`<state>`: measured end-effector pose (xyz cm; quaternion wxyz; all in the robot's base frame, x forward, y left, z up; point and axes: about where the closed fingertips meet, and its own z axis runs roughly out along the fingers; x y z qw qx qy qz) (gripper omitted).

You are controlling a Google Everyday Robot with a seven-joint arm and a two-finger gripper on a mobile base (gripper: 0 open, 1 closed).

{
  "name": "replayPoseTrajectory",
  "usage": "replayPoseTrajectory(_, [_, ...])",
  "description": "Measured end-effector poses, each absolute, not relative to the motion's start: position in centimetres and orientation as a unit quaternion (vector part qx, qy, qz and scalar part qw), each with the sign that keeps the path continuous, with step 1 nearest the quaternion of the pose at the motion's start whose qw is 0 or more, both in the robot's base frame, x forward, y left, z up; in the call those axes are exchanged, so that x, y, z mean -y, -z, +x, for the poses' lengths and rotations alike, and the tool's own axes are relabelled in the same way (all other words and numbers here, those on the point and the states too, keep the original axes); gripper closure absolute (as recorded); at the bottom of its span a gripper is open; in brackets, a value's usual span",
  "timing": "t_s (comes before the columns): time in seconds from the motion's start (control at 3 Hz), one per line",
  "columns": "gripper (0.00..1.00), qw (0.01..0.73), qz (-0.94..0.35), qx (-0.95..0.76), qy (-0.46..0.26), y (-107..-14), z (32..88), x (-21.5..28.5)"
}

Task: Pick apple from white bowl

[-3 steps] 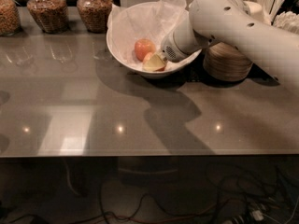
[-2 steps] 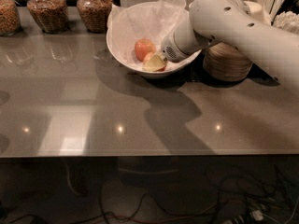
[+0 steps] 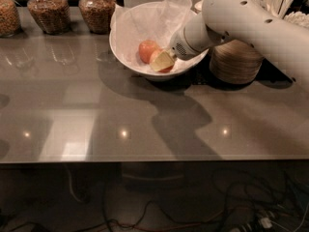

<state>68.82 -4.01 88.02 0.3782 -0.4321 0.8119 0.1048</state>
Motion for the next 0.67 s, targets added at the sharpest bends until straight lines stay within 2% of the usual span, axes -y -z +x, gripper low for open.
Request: replayPoseTrajectory(0.67, [1.00,0.426,-0.450,-0.776,-0.119,-93.0,68.4,6.4])
